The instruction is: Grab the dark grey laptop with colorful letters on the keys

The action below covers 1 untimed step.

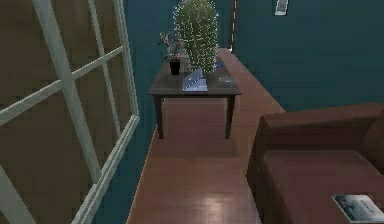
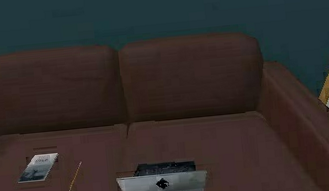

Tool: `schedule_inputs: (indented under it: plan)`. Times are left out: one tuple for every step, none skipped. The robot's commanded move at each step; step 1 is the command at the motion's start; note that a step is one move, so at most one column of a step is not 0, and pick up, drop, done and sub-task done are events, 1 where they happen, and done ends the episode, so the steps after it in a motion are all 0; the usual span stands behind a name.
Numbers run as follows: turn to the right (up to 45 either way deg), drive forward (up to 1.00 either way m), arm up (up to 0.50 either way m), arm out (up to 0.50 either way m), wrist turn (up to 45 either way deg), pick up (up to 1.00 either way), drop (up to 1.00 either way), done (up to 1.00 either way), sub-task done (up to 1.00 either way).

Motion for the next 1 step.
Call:
schedule_inputs:
  plan:
    - [0.0,0.00,0.50,0.00,0.0,0.00,0.00,0.00,0.00]
